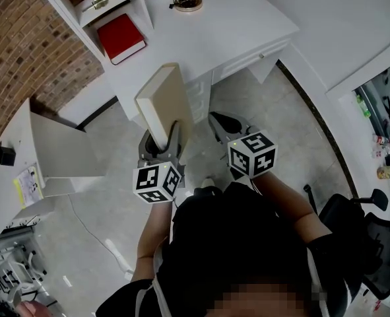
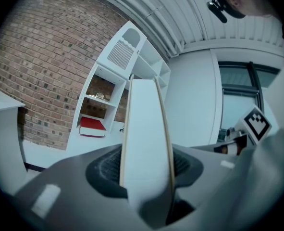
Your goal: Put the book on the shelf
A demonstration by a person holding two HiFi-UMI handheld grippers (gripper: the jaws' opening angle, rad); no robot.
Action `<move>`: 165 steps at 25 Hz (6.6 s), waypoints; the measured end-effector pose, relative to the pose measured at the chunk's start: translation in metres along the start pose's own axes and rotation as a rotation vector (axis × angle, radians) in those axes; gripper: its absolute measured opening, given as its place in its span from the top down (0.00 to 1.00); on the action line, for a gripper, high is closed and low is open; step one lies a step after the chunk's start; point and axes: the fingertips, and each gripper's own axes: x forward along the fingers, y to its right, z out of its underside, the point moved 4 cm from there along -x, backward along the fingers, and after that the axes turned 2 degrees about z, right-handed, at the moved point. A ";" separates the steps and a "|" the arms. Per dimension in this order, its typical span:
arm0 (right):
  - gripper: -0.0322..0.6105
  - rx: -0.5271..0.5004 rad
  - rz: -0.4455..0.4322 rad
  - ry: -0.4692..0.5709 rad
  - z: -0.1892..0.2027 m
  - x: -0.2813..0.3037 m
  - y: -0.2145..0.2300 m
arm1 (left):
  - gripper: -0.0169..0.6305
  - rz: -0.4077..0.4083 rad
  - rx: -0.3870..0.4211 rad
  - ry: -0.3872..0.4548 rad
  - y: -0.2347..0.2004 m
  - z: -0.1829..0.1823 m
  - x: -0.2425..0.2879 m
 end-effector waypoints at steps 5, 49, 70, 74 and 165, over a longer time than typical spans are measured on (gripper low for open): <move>0.95 -0.006 0.000 -0.008 0.001 0.007 -0.001 | 0.65 -0.005 -0.004 0.002 -0.009 0.000 0.004; 0.95 -0.118 -0.246 -0.020 -0.078 0.114 0.074 | 0.65 -0.232 -0.012 0.059 -0.029 -0.035 0.106; 0.95 -0.140 -0.336 -0.032 -0.090 0.154 0.104 | 0.65 -0.328 -0.025 0.057 -0.040 -0.035 0.143; 0.95 -0.145 -0.342 -0.037 -0.092 0.162 0.106 | 0.65 -0.327 -0.027 0.058 -0.042 -0.038 0.147; 0.89 -0.356 -0.318 -0.115 -0.156 0.407 0.049 | 0.64 -0.057 -0.708 0.002 -0.294 -0.071 0.273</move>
